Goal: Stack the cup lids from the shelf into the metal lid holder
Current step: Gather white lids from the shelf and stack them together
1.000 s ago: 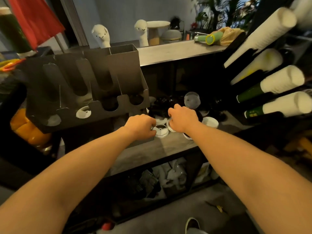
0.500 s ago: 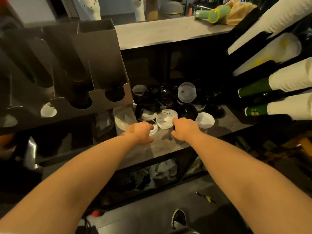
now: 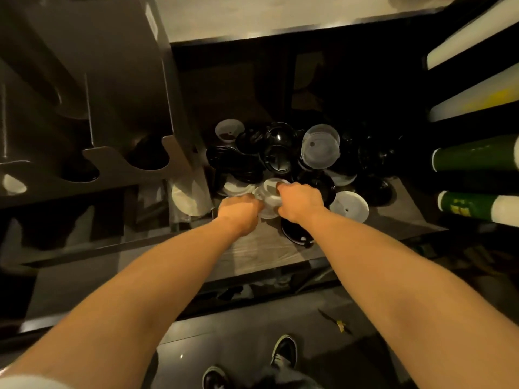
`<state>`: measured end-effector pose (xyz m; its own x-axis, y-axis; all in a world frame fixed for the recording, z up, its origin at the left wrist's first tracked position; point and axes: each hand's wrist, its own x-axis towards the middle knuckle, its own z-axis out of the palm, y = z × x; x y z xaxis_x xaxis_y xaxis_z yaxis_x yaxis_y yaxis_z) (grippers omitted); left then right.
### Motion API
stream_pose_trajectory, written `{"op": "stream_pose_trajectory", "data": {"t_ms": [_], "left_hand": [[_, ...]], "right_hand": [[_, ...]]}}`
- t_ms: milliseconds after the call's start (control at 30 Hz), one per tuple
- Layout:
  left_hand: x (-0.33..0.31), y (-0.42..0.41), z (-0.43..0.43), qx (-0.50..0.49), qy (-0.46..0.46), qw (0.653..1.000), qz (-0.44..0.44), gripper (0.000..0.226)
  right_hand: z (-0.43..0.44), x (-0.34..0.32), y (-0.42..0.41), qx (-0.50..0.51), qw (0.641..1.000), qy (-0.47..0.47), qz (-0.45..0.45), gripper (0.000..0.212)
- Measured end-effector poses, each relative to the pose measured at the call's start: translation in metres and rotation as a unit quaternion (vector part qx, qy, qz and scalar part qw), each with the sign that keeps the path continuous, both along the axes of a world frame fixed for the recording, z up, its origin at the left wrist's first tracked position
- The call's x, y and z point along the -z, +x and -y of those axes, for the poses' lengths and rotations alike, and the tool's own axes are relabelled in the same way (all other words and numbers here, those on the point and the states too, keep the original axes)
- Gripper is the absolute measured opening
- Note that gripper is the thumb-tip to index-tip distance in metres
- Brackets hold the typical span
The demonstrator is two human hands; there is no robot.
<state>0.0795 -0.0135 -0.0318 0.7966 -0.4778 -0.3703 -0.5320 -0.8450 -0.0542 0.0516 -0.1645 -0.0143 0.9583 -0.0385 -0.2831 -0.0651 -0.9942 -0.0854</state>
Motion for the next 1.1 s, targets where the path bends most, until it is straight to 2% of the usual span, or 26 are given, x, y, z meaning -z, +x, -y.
{"op": "stream_pose_trajectory", "data": {"t_ms": [233, 500, 633, 1100], "left_hand": [[0.002, 0.003, 0.0, 0.016, -0.021, 0.999, 0.031, 0.027], [-0.012, 0.007, 0.005, 0.016, -0.059, 0.997, 0.04, 0.025], [-0.017, 0.007, 0.004, 0.016, -0.069, 0.995, 0.068, 0.024], [-0.053, 0.012, -0.017, 0.044, -0.087, 0.988, 0.116, 0.023]], "right_hand": [[0.01, -0.003, 0.006, -0.028, 0.999, 0.021, -0.017, 0.038], [0.015, -0.017, 0.012, -0.01, 0.997, 0.066, -0.032, 0.038], [0.018, -0.019, 0.012, 0.004, 0.996, 0.086, -0.026, 0.026], [0.014, -0.025, 0.006, 0.045, 0.987, 0.135, 0.07, 0.027]]}}
